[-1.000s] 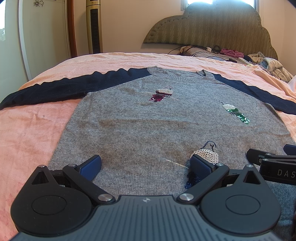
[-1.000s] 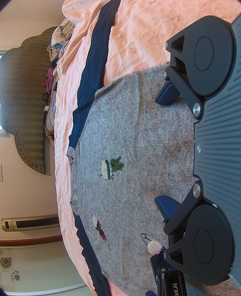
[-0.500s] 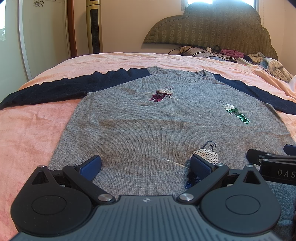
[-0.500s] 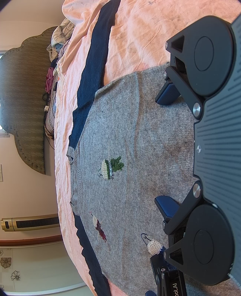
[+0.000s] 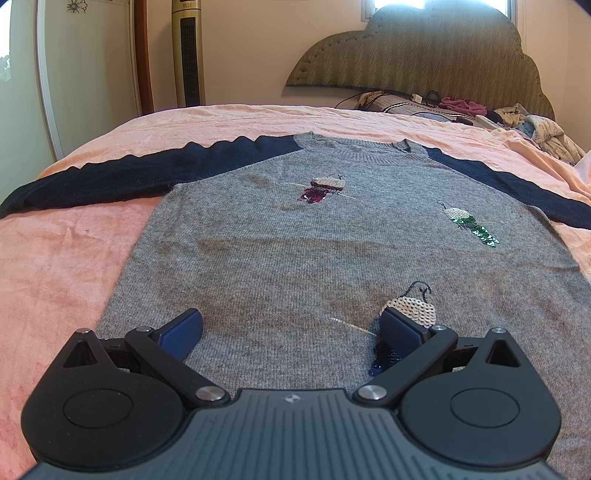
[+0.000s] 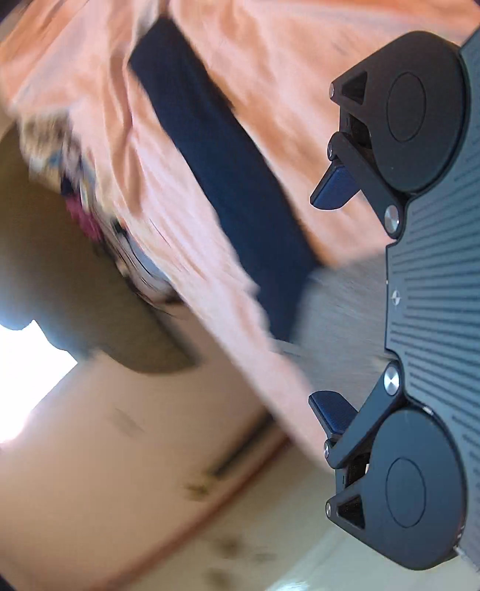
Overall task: Fold small clothes
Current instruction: 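Grasp the navy sleeve with the right tool and fold it across the body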
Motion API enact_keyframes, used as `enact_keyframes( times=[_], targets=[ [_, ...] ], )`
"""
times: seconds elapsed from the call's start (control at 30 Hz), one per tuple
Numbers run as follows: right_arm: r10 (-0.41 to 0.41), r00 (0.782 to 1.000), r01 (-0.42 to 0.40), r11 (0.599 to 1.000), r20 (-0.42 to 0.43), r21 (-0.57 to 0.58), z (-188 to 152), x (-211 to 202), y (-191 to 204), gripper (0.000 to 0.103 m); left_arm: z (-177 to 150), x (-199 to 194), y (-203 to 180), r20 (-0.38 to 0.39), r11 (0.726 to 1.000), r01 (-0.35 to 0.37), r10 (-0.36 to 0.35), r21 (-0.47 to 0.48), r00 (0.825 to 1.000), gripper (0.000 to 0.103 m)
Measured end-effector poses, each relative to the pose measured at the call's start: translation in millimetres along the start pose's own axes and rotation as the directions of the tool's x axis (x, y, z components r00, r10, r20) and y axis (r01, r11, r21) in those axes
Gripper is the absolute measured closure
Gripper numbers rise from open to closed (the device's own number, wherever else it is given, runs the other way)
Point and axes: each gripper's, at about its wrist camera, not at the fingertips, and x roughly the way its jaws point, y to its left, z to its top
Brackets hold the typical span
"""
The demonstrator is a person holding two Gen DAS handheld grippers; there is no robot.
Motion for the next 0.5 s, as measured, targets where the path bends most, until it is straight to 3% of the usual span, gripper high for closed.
enact_keyframes(
  times=[0.1,0.17,0.2,0.23,0.47,0.5],
  targets=[
    [-0.048,0.997,0.025,0.952,0.066,0.307,46.0,5.9,-78.6,0.000,0.0,0.0,-0.1,0.000,1.000,0.000,0.000,0.000,1.000,0.000],
    [-0.138,0.988,0.100,0.915,0.070,0.390,57.0,10.3,-110.8,0.004,0.0,0.0,-0.1,0.000,1.000,0.000,0.000,0.000,1.000,0.000],
    [-0.170,0.982,0.124,0.907,0.080,0.402,60.2,12.7,-123.6,0.019,0.0,0.0,-0.1,0.000,1.000,0.000,0.000,0.000,1.000,0.000],
    [-0.177,0.980,0.127,0.910,0.094,0.394,61.2,13.9,-127.2,0.025,0.1,0.0,-0.1,0.000,1.000,0.000,0.000,0.000,1.000,0.000],
    [-0.242,0.957,0.198,0.948,0.161,0.249,74.9,52.6,-126.1,0.028,0.0,0.0,0.0,0.000,1.000,0.001,-0.001,0.000,1.000,0.000],
    [-0.251,0.954,0.210,0.950,0.166,0.230,79.8,56.9,-124.6,0.032,0.0,0.0,0.0,0.000,1.000,0.000,0.000,-0.001,1.000,0.000]
  ],
)
